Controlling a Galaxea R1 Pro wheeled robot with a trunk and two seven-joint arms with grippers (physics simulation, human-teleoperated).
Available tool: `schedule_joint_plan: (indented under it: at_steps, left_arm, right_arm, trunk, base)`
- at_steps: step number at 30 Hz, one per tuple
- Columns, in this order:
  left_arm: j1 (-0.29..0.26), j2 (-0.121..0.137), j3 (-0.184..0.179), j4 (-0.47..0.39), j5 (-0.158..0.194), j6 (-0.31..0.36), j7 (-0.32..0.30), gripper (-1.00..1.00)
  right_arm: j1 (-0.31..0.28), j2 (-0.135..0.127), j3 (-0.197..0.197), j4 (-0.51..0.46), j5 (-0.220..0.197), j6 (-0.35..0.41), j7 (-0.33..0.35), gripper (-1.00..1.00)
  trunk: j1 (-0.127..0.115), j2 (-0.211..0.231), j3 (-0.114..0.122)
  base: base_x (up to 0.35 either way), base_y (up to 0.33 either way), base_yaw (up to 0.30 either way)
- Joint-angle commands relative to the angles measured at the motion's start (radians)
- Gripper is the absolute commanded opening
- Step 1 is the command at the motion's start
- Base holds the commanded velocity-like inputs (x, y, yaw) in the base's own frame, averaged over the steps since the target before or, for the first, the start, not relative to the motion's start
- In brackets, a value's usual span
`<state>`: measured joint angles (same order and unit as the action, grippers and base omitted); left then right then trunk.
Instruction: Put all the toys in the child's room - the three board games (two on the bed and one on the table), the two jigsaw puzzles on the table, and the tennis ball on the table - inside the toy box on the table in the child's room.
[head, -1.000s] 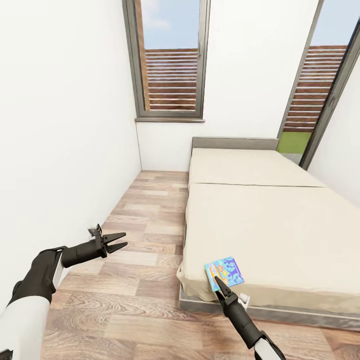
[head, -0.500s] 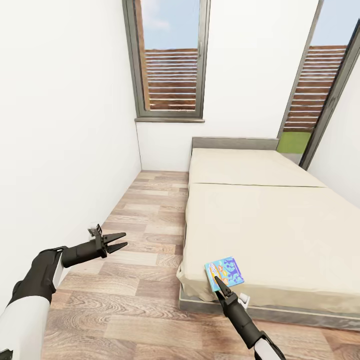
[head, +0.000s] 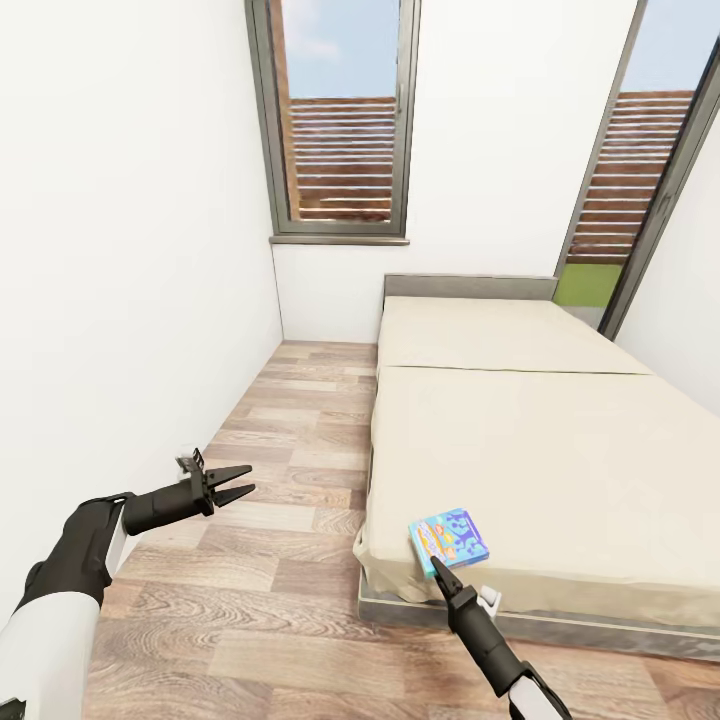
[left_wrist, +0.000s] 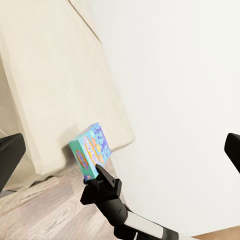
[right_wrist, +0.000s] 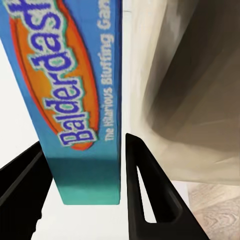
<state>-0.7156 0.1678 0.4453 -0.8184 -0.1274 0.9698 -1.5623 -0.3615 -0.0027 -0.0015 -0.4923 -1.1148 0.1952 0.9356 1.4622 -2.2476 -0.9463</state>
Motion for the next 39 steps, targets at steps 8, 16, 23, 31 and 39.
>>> schedule_joint_plan:
  at_steps: [8, 16, 23, 31, 39]
  left_arm:
    - [-0.001, -0.001, 0.003, -0.001, -0.01, 0.01, -0.009, 1.0]
    - [-0.001, -0.001, 0.003, -0.001, -0.01, 0.01, -0.009, 1.0]
    - [-0.001, -0.001, 0.002, -0.001, -0.011, 0.01, -0.009, 1.0]
    - [-0.001, -0.001, 0.001, -0.001, -0.011, 0.01, -0.009, 1.0]
    - [-0.001, -0.001, 0.001, -0.001, -0.011, 0.01, -0.009, 1.0]
  right_arm:
    - [-0.001, 0.001, 0.0, 0.0, -0.01, 0.012, 0.003, -1.0]
    - [-0.001, 0.002, 0.001, 0.001, -0.01, 0.012, 0.002, -1.0]
    - [-0.001, 0.003, 0.001, 0.001, -0.01, 0.012, 0.001, -1.0]
    - [-0.002, 0.009, 0.002, -0.003, -0.007, 0.011, -0.013, -1.0]
    - [-0.006, 0.013, 0.009, -0.129, -0.008, 0.026, -0.161, -1.0]
  trunk:
    - [0.0, 0.0, -0.001]
    - [-0.004, 0.007, 0.002]
    - [-0.031, 0.056, 0.024]
    - [-0.062, 0.112, 0.049]
    - [-0.092, 0.168, 0.074]
  base:
    - [0.0, 0.0, 0.0]
    - [0.0, 0.0, 0.0]
    - [0.0, 0.0, 0.0]
    - [0.0, 0.0, 0.0]
    - [0.0, 0.0, 0.0]
